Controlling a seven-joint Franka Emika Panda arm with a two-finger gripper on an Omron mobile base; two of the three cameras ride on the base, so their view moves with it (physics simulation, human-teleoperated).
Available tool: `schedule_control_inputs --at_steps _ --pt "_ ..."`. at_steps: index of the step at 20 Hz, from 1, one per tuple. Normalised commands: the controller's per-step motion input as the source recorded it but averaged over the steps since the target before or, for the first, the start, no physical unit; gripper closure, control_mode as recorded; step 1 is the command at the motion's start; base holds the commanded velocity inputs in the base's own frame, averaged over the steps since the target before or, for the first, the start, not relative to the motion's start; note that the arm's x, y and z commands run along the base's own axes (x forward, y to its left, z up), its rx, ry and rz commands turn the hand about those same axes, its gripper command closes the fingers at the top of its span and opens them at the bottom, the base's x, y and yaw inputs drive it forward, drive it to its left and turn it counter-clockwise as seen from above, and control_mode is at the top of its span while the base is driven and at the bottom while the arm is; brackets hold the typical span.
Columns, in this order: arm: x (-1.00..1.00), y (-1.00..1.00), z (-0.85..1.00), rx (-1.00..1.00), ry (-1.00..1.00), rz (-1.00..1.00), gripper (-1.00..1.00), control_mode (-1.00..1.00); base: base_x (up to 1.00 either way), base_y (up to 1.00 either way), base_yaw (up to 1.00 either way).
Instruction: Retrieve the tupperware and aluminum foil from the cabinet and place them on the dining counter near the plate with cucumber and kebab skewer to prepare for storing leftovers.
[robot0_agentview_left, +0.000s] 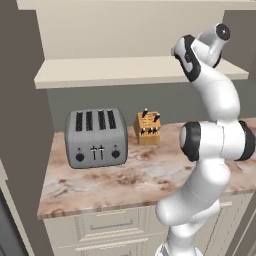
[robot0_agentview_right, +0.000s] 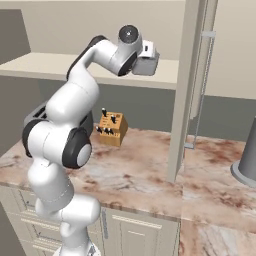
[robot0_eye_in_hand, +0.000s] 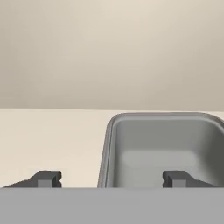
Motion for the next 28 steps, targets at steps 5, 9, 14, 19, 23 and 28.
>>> schedule_control_inputs --at_steps 5,9,14,19,23,28 --pt "0.07 0.0 -0.47 -0.07 0.13 0.0 1.0 -1.0 0.0 0.0 0.0" --pt "0.04 0.0 -0.38 -0.02 0.01 0.0 1.0 -1.0 0.0 0.0 0.0" --pt "0.0 0.0 -0.02 0.0 0.0 0.0 1.0 -1.0 0.0 0.0 0.0" --pt "-0.37 0.13 -0.11 -0.01 -0.16 0.0 1.0 -1.0 0.0 0.0 0.0" --pt "-0.68 0.17 -0.11 0.0 -0.22 0.0 1.0 -1.0 0.0 0.0 0.0" --pt "-0.96 0.05 -0.05 0.0 0.02 0.0 1.0 -1.0 0.0 0.0 0.0"
